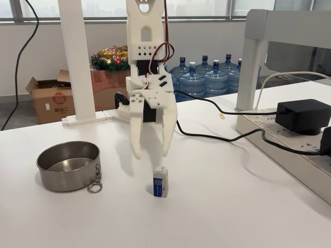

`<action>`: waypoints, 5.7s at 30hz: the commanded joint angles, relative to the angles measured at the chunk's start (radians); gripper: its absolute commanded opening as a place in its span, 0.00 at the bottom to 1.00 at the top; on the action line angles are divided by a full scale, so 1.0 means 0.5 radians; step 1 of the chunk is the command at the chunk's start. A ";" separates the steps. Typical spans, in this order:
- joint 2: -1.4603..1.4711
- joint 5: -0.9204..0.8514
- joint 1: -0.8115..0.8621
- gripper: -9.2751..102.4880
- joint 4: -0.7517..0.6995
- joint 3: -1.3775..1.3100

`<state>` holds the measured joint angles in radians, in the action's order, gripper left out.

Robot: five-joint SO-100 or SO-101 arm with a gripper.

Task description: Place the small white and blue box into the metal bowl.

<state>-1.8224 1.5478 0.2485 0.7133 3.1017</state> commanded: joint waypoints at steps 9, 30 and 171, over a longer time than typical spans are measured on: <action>0.258 0.018 -0.046 0.28 0.040 -0.285; 0.635 0.018 -0.086 0.28 0.043 -0.696; -3.139 -3.059 -0.758 0.03 -3.252 0.224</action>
<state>-3.2612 0.0015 -0.1534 -0.7010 3.1677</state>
